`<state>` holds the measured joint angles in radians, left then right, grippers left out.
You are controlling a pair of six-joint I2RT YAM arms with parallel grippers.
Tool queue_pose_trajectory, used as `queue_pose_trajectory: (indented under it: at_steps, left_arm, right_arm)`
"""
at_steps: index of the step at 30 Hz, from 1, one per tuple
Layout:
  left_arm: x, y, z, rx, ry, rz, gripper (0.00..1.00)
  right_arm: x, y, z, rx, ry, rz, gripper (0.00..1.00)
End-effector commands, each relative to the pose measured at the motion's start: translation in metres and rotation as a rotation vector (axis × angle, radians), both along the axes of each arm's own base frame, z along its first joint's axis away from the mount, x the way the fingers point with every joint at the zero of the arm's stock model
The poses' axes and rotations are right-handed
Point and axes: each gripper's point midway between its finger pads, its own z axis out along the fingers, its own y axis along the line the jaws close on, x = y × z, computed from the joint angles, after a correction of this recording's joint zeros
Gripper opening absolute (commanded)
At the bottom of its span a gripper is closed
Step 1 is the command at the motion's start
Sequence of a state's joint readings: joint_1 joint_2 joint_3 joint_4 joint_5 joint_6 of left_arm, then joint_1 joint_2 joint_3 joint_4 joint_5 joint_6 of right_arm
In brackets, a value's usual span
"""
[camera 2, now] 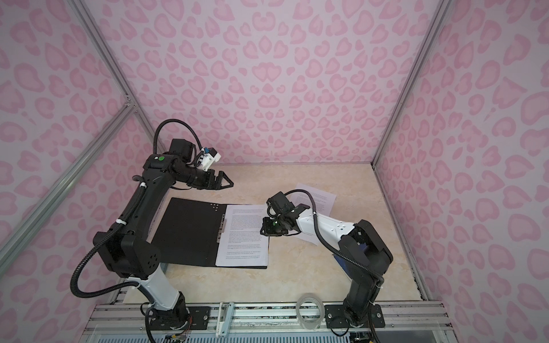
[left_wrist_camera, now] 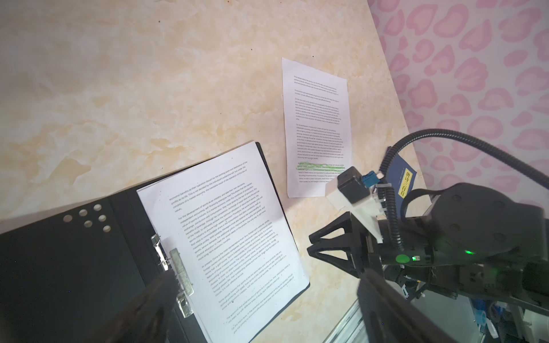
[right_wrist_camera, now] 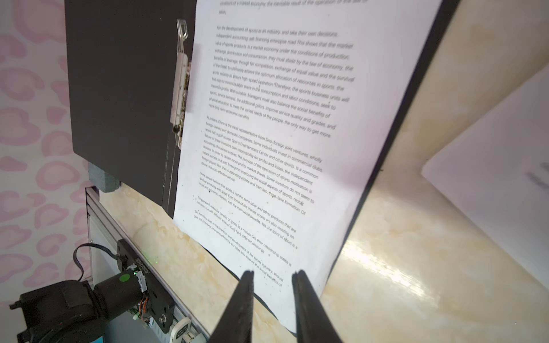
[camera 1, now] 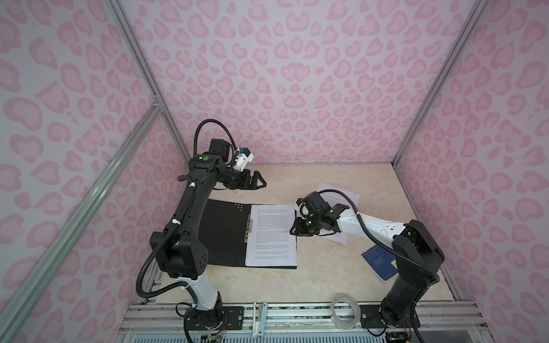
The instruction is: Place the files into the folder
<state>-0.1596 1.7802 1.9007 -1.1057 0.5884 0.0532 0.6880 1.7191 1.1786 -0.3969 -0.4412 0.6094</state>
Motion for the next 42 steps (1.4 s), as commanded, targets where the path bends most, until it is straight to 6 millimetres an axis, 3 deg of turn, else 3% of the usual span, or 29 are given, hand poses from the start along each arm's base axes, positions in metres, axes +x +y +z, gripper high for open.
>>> queue_pose_trajectory:
  at_steps: [1, 5, 10, 19, 24, 28, 42]
  left_arm:
    - [0.006, -0.017, -0.005, 0.031, 0.002, -0.032, 0.98]
    - [0.017, -0.057, -0.021, 0.042, 0.022, -0.108, 0.98]
    - [0.028, -0.113, -0.062, 0.084, 0.066, -0.194, 0.98]
    - [0.026, -0.193, -0.133, 0.129, 0.127, -0.298, 0.98]
    - [0.014, -0.217, -0.169, 0.163, 0.160, -0.338, 0.98]
    - [0.010, -0.225, -0.188, 0.180, 0.190, -0.331, 0.98]
    - [0.007, -0.231, -0.207, 0.203, 0.214, -0.315, 0.98]
  right_arm:
    - [0.014, -0.030, -0.001, -0.067, -0.045, -0.076, 0.28]
    - [0.033, -0.084, 0.002, -0.097, -0.074, -0.207, 0.29]
    - [0.044, -0.152, 0.003, -0.115, -0.082, -0.354, 0.31]
    - [0.040, -0.233, -0.016, -0.111, -0.058, -0.550, 0.37]
    - [0.038, -0.254, -0.022, -0.139, -0.085, -0.600, 0.43]
    - [0.039, -0.266, -0.025, -0.158, -0.116, -0.635, 0.47]
    - [0.056, -0.285, -0.046, -0.065, -0.079, -0.692, 0.48]
